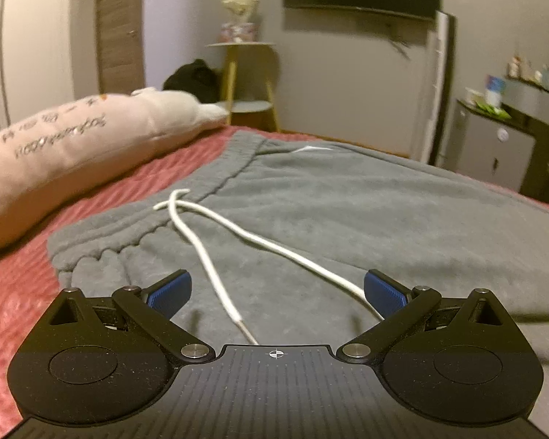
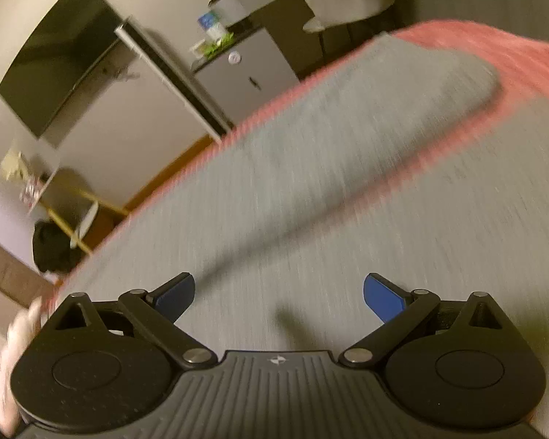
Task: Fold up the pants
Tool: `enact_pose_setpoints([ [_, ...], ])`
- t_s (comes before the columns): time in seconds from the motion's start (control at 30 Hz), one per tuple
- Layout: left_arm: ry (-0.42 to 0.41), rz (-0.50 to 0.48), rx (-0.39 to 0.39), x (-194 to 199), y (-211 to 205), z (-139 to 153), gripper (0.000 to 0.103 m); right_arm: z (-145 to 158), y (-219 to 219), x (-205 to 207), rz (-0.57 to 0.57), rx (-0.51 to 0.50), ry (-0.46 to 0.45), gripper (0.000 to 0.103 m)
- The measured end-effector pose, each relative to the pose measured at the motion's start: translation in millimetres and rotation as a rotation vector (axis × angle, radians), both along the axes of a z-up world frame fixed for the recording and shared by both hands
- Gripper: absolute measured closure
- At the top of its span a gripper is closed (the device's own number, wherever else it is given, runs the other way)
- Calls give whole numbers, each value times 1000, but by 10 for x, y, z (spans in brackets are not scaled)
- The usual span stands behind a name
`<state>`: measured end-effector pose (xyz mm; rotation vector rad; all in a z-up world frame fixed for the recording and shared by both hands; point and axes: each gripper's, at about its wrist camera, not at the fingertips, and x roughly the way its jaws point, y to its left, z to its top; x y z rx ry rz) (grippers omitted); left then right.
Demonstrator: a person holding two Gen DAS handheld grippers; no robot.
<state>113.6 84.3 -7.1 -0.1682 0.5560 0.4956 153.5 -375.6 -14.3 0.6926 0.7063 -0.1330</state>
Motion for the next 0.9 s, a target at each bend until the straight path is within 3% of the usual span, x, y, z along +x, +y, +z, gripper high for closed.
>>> enact_pose_setpoints([
  [0.03,-6,15,-3,3,28,-42,0,-31,-90,240,-32,14,13,11],
  [0.1,-8,28,-6,20,82,-115,0,-64,-245,697,-82,31,24,39],
  [0.17,-1,40,-9,46,118,-187,0,-146,-257,1121,-139,13,37,44],
  [0.27,46,34,-37,144,181,-342,0,-212,-375,1730,-225,31,60,42],
  [0.33,60,36,-39,183,186,-385,0,-273,-445,2005,-279,44,68,32],
  [0.53,51,26,-36,177,174,-415,0,-474,-381,2597,-349,-107,199,31],
  [0.57,49,26,-41,176,179,-418,0,-481,-336,2635,-359,-162,211,41],
  [0.6,46,26,-45,175,183,-412,0,-477,-271,2629,-367,-222,239,65],
  [0.67,44,26,-50,168,190,-408,0,-476,-265,2633,-356,-275,248,88],
  [0.7,45,25,-53,172,199,-409,0,-464,-290,2591,-340,-263,236,95],
  [0.77,44,24,-60,177,211,-407,0,-380,-328,2420,-338,-233,199,98],
  [0.9,42,19,-79,169,241,-393,0,7,-234,1620,-341,-202,0,99],
])
